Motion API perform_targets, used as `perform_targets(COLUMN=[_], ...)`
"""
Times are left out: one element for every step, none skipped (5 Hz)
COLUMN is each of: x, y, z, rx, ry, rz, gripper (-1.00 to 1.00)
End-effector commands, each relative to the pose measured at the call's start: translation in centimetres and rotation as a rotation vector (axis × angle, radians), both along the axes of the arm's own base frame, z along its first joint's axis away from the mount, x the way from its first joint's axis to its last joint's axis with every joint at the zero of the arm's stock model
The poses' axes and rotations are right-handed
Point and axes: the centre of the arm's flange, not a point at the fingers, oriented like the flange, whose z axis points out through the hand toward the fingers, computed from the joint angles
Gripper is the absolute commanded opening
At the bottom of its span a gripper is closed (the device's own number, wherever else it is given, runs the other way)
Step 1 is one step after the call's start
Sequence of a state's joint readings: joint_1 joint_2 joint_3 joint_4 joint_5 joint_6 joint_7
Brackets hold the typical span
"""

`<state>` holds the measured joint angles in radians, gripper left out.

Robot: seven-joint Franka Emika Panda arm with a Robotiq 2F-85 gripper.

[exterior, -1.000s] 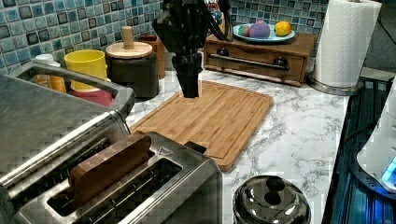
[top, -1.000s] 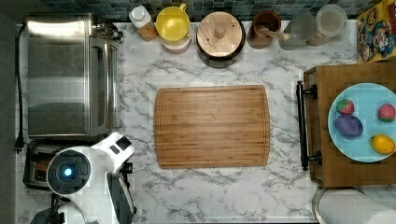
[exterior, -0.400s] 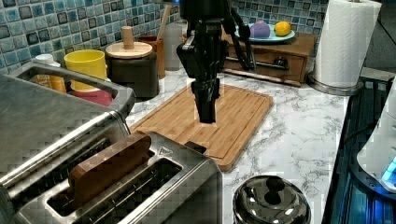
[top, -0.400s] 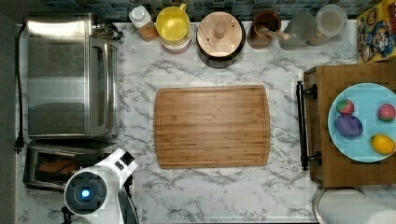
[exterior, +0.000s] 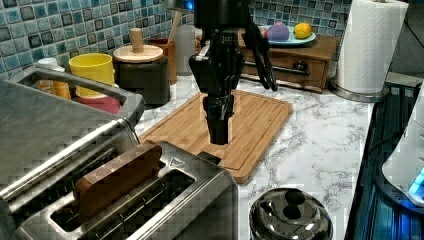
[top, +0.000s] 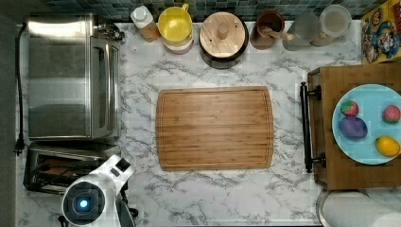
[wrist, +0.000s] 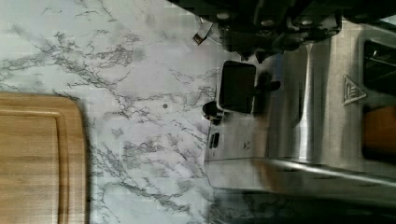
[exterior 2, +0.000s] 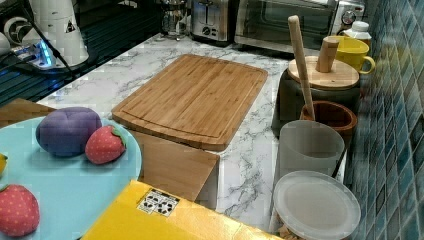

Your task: Turn on the toaster.

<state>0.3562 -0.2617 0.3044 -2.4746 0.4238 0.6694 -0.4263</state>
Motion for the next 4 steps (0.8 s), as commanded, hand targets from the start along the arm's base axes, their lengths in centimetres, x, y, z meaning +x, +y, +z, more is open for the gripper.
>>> perform_targets(x=[1.8, 3.0, 3.5, 4.1], y=[0.7, -1.6, -2.1, -0.7], z=[-1.1, -0.1, 0.5, -0.6], rx=[-0.064, -0.02, 0.005, -0.019], ry=[-0.053, -0.091, -0.09, 0.005], rz=[-0.086, -0.206, -0.205, -0.125], gripper=[-1.0, -1.0, -1.0, -1.0])
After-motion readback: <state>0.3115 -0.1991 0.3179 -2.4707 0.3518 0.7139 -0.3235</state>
